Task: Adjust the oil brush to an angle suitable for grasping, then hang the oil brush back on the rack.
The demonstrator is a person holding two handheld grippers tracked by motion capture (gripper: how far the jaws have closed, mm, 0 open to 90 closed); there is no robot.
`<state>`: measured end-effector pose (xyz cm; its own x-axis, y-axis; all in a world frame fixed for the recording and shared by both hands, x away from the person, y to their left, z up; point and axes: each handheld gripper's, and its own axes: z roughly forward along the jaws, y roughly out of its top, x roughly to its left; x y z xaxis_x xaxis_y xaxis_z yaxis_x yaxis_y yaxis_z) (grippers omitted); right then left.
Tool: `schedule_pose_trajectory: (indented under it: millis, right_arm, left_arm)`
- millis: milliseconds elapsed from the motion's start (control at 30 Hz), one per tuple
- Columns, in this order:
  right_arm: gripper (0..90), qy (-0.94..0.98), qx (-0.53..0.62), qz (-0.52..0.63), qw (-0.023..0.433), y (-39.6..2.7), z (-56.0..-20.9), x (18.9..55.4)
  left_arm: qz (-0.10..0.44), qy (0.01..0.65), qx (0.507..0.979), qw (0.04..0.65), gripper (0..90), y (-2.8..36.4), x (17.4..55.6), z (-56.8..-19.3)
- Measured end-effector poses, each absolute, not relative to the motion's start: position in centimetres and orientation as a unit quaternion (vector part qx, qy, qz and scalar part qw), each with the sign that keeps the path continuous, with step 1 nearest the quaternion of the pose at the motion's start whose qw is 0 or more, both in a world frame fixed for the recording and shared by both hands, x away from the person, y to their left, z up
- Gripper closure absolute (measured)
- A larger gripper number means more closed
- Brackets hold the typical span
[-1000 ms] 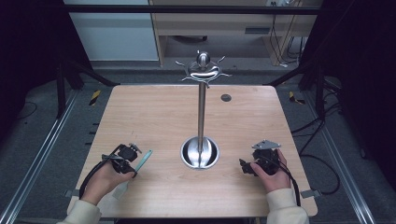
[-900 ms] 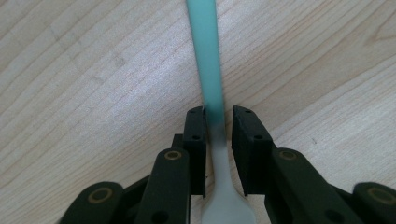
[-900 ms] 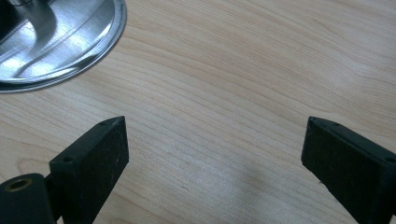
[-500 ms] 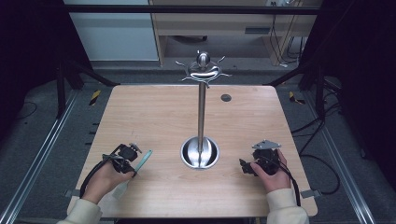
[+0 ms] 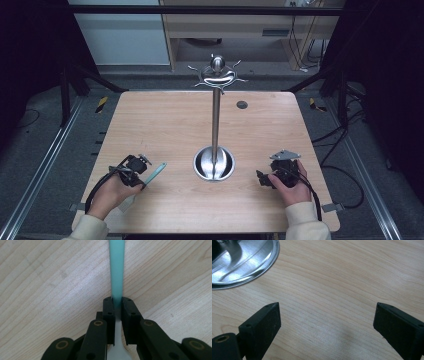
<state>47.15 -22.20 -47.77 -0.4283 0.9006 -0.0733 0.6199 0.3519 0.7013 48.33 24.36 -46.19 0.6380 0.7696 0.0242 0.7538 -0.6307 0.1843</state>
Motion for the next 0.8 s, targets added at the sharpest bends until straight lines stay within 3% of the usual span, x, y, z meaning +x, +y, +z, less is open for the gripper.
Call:
schedule_pose_trajectory:
  millis: [267, 800]
  right_arm:
    - [8.1, 0.789, 0.482, 0.303, 0.232, -22.2, -47.8, 47.2]
    - [8.1, 0.785, 0.481, 0.309, 0.237, -22.3, -47.7, 47.2]
  left_arm:
    - [0.069, 0.414, 0.901, 0.108, 81.9, 24.9, 47.6, -44.6]
    - [0.136, 0.395, 0.878, 0.234, 81.9, 25.9, 45.2, -39.4]
